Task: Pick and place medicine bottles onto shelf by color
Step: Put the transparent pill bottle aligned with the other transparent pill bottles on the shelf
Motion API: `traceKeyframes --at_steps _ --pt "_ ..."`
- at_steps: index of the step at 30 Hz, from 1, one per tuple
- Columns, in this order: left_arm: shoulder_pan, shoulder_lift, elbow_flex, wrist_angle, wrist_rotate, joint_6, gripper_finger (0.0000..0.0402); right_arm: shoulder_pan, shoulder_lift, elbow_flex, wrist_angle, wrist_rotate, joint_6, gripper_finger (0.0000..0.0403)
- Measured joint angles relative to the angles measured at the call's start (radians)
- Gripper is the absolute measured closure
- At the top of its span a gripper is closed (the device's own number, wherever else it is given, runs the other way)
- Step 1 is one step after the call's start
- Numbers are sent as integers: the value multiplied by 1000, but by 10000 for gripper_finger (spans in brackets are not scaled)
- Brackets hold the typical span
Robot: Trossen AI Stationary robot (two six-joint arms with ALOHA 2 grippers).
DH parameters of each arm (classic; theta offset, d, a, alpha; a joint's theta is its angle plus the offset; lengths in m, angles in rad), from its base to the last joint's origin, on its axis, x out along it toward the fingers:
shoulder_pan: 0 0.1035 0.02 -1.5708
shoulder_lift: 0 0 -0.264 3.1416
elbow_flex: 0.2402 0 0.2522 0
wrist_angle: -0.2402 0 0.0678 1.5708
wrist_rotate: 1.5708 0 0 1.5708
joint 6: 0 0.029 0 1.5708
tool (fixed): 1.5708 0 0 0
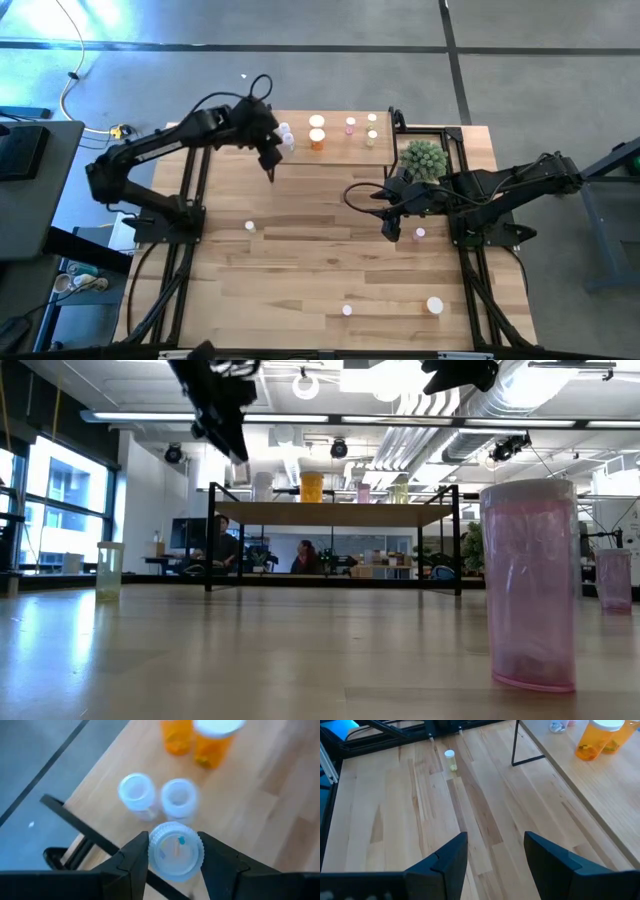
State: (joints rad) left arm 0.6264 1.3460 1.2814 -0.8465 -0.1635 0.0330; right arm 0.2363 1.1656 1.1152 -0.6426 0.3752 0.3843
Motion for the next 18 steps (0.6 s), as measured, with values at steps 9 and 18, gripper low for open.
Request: traceKeyframes --at_steps 9,18 --pt "47 112 19 6 -8 31 258 0 0 0 0 0 0 217" --pt "49 130 19 64 -74 32 257 0 0 0 0 0 -11 217"
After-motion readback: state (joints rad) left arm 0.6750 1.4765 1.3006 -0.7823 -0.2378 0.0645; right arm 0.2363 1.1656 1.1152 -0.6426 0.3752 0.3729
